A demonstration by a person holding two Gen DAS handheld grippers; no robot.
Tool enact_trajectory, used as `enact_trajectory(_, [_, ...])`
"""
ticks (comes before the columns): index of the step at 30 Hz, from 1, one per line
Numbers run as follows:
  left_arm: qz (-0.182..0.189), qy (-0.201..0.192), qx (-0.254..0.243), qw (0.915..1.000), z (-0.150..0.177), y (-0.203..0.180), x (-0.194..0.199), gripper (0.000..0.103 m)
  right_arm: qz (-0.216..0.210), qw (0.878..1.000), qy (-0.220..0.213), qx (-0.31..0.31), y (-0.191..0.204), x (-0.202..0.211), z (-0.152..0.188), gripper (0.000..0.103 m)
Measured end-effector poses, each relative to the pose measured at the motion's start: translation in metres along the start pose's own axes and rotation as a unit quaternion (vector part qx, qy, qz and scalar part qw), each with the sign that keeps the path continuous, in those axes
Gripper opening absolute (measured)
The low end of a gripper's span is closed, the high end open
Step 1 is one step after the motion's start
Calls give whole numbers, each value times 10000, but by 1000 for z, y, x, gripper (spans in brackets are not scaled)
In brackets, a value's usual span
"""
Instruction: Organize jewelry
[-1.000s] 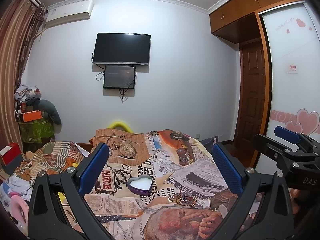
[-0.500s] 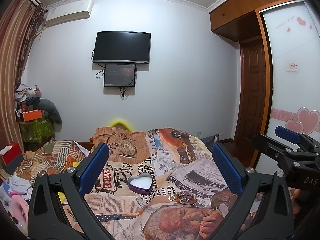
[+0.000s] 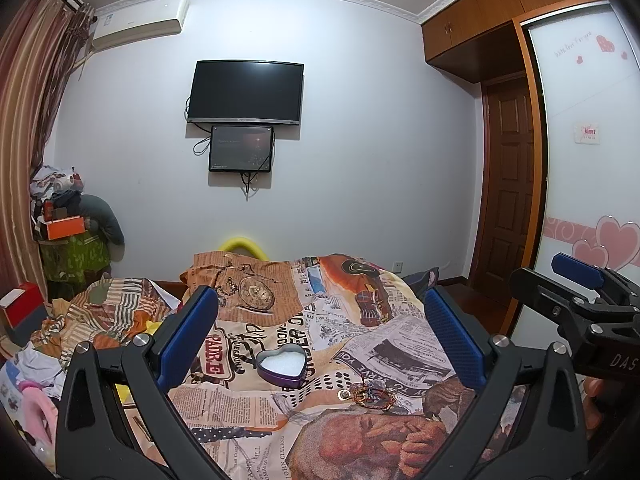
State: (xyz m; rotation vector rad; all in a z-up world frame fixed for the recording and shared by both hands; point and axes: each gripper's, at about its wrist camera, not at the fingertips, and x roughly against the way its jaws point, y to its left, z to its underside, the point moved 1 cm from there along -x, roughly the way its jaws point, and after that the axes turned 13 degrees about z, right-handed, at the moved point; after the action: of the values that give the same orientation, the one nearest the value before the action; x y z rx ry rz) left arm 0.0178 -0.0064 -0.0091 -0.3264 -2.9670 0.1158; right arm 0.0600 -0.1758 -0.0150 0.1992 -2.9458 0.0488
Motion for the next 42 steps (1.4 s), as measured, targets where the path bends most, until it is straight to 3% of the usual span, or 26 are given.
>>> enact_trajectory(29, [-52, 191, 134, 9997, 8, 14, -18, 103, -2, 9998, 207, 20, 4, -13, 5, 100])
enact_trajectory(34, [-75, 439, 234, 9987, 17, 24, -36, 103, 68, 9990, 430, 75, 3, -28, 14, 100])
enact_trajectory(42, [-374, 1159, 573, 9909, 53, 53, -86, 103, 399, 9909, 1262, 248, -9, -80, 53, 100])
